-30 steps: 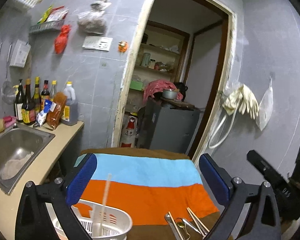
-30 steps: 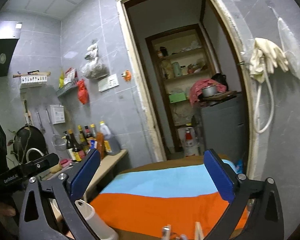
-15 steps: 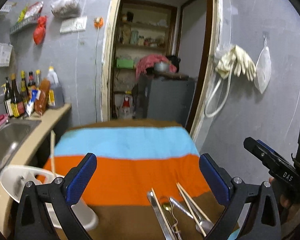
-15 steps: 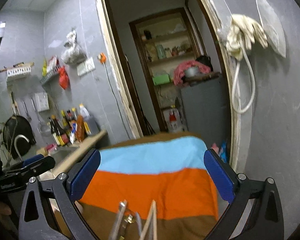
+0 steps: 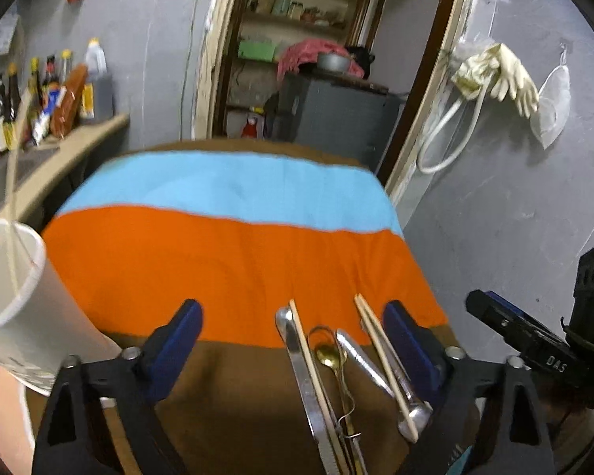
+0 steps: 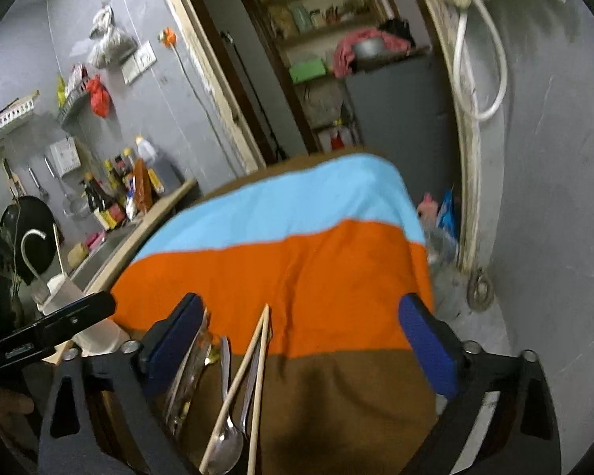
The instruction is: Organize utensils
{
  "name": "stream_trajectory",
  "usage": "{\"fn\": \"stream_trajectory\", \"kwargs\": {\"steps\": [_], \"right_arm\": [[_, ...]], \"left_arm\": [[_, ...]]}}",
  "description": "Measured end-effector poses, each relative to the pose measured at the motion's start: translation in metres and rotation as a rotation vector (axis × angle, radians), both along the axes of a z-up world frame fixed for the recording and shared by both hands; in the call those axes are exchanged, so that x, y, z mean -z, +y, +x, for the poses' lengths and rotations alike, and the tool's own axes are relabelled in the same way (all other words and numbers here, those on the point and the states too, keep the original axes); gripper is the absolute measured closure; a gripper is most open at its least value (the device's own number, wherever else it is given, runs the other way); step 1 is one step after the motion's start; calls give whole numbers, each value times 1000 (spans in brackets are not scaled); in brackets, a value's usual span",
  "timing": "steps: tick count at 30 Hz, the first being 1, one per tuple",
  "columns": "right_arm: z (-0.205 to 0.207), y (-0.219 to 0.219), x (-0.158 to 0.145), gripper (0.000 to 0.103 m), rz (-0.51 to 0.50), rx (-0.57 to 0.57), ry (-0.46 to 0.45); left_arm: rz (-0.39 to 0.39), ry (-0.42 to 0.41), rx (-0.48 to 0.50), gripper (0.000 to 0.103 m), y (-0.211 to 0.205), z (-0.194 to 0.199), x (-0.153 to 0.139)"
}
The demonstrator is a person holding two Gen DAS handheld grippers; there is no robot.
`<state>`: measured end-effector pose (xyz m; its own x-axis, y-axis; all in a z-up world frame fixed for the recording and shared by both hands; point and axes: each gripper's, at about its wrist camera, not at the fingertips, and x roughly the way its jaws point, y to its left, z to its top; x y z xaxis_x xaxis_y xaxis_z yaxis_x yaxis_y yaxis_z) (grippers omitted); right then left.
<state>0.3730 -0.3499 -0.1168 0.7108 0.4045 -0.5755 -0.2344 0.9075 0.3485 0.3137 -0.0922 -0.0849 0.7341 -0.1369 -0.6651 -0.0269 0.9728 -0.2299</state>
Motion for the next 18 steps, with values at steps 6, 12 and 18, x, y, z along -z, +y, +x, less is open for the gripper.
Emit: {"fn": "stream_trajectory", "kwargs": {"steps": [6,12,18], "right_arm": [[5,21,31,41,-25,-76,93],[7,37,46,59,-63,-137,137],[10,47,53,63,-104,-171,161]], "left_arm": [[-42,103,17,46,1,12,29],[-41,185,43,64,-10,22,50],[-5,237,45,69,-18,30,62]]}}
